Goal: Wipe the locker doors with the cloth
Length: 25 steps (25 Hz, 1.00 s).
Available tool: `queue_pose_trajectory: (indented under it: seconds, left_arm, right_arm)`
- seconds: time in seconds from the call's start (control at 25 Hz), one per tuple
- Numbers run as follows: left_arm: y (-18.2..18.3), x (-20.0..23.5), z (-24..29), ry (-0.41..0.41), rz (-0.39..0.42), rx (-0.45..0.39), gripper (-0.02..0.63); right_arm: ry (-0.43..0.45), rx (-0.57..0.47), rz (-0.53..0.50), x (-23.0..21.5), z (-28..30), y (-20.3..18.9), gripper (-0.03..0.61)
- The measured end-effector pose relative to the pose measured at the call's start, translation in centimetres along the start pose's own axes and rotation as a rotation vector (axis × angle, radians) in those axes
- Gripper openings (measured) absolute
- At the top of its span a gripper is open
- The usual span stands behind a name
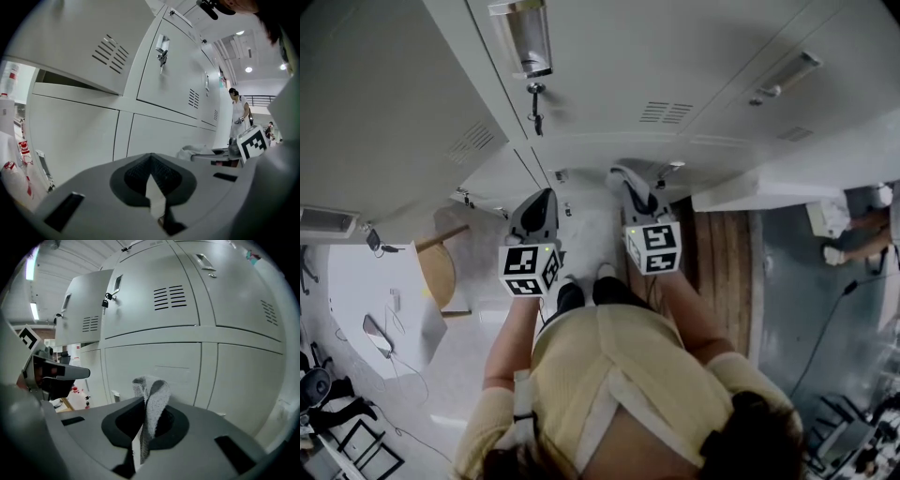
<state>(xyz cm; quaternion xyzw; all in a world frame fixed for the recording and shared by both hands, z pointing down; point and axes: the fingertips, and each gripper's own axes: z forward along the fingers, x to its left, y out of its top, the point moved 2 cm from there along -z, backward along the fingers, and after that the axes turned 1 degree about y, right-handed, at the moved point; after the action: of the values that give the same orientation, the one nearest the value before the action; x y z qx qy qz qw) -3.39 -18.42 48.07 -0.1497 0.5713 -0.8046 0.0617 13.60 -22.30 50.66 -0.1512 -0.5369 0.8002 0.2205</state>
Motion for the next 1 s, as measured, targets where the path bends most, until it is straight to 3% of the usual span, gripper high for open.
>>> queue_pose_trajectory:
  seconds: [0.48, 1.0]
  left_arm:
    - [-1.3, 4.4, -3.9, 0.147, -0.050, 0.001, -0.014]
    - [-2.9, 6.2, -5.5, 0.217, -0.077, 0.024, -0.014]
  right_arm:
    - [0.206, 0.033, -0.074, 7.6, 4.6, -0.9, 0.010]
    - [0.227, 0.073, -0.156, 9.6, 8.6, -2.8, 0.011]
